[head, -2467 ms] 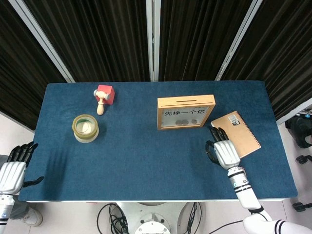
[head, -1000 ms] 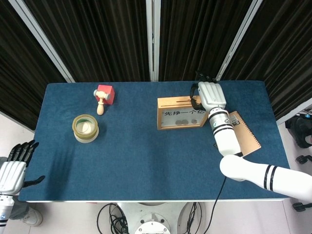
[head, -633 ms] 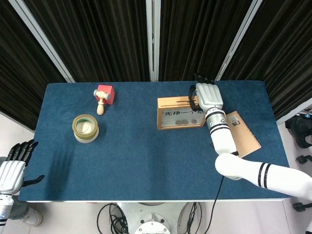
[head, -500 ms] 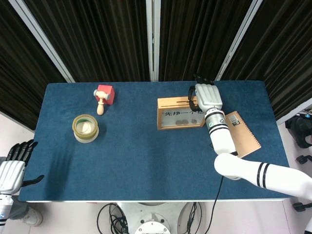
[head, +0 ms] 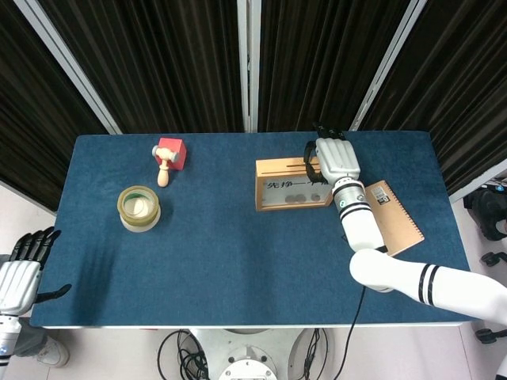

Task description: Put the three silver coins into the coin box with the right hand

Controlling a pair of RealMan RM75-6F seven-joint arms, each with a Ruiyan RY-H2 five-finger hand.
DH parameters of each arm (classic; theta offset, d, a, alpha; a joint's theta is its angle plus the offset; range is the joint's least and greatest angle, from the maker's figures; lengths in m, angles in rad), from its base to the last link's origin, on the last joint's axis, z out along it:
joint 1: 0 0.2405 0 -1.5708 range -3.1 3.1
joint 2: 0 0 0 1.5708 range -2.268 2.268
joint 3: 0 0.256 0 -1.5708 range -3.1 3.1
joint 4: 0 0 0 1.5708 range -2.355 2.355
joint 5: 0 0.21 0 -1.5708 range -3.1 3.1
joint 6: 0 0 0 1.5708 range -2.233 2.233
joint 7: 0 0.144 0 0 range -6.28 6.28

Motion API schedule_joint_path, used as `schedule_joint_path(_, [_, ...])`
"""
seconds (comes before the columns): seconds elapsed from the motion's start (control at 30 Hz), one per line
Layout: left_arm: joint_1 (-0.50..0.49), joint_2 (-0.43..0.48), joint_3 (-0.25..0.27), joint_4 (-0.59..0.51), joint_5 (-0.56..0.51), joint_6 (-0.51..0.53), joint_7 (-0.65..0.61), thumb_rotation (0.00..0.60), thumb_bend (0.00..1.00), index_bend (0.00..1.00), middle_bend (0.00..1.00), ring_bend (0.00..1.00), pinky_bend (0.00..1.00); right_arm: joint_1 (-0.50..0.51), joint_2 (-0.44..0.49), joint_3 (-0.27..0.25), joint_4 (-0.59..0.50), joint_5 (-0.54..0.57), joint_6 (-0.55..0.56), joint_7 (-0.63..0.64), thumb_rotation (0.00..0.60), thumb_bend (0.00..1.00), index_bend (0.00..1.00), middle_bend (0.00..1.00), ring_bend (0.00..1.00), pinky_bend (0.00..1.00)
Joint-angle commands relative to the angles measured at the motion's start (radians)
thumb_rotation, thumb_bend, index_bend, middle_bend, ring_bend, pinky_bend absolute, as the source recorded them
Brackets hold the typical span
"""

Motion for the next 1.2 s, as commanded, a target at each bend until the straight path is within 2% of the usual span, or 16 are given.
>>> schedule_joint_path(0.03, [0.0, 0.0, 0.0, -0.001, 0.001, 0.0, 0.001, 0.6, 0.0, 0.06, 0.01, 0.0, 0.0, -0.007, 0.009, -0.004, -0.006, -0.018, -0.008, 0.017, 0.6, 0.37, 0.0, 0.0, 0.0, 0.0])
schedule_joint_path(0.17, [-0.001, 0.002, -0.002, -0.007, 0.004, 0.005, 0.007, 0.6, 0.0, 0.06, 0.01, 0.0, 0.0, -0.032, 0.029, -0.005, -0.035, -0.072, 0.004, 0.062, 0.6, 0.37, 0.0, 0.0, 0.0, 0.0])
schedule_joint_path(0.3, [-0.004, 0.008, -0.003, -0.018, 0.007, 0.005, 0.018, 0.6, 0.0, 0.06, 0.01, 0.0, 0.0, -0.088, 0.073, -0.009, -0.099, -0.178, 0.053, 0.119, 0.6, 0.36, 0.0, 0.0, 0.0, 0.0])
schedule_joint_path(0.5, [-0.01, 0.012, -0.005, -0.043, 0.012, 0.004, 0.046, 0.6, 0.0, 0.06, 0.01, 0.0, 0.0, -0.223, 0.153, -0.037, -0.202, -0.404, 0.172, 0.231, 0.6, 0.36, 0.0, 0.0, 0.0, 0.0])
schedule_joint_path(0.6, [-0.008, 0.011, -0.006, -0.05, 0.011, 0.009, 0.056, 0.6, 0.0, 0.06, 0.01, 0.0, 0.0, -0.329, 0.198, -0.094, -0.263, -0.564, 0.253, 0.287, 0.6, 0.36, 0.0, 0.0, 0.0, 0.0])
schedule_joint_path(0.7, [-0.006, 0.009, -0.007, -0.05, 0.013, 0.016, 0.059, 0.6, 0.0, 0.06, 0.01, 0.0, 0.0, -0.471, 0.205, -0.207, -0.282, -0.775, 0.394, 0.327, 0.6, 0.35, 0.0, 0.0, 0.0, 0.0])
schedule_joint_path(0.8, [-0.006, 0.007, -0.008, -0.046, 0.017, 0.022, 0.059, 0.6, 0.0, 0.06, 0.01, 0.0, 0.0, -0.62, 0.154, -0.332, -0.215, -0.964, 0.541, 0.379, 0.6, 0.35, 0.0, 0.0, 0.0, 0.0])
schedule_joint_path(0.87, [-0.009, 0.004, -0.012, -0.044, 0.02, 0.028, 0.062, 0.6, 0.0, 0.06, 0.01, 0.0, 0.0, -0.71, 0.097, -0.4, -0.129, -1.055, 0.618, 0.433, 0.6, 0.34, 0.0, 0.0, 0.0, 0.0])
schedule_joint_path(0.93, [-0.011, 0.0, -0.018, -0.042, 0.022, 0.035, 0.071, 0.6, 0.0, 0.06, 0.01, 0.0, 0.0, -0.785, 0.045, -0.448, -0.046, -1.101, 0.661, 0.488, 0.6, 0.33, 0.0, 0.0, 0.0, 0.0])
schedule_joint_path(1.03, [-0.017, -0.002, -0.025, -0.044, 0.024, 0.037, 0.082, 0.6, 0.0, 0.06, 0.01, 0.0, 0.0, -0.862, -0.007, -0.483, 0.034, -1.125, 0.692, 0.526, 0.6, 0.33, 0.0, 0.0, 0.0, 0.0])
schedule_joint_path(1.2, [-0.039, -0.009, -0.028, -0.044, 0.049, 0.031, 0.091, 0.6, 0.0, 0.06, 0.01, 0.0, 0.0, -0.943, -0.054, -0.474, 0.083, -1.124, 0.728, 0.543, 0.6, 0.33, 0.0, 0.0, 0.0, 0.0])
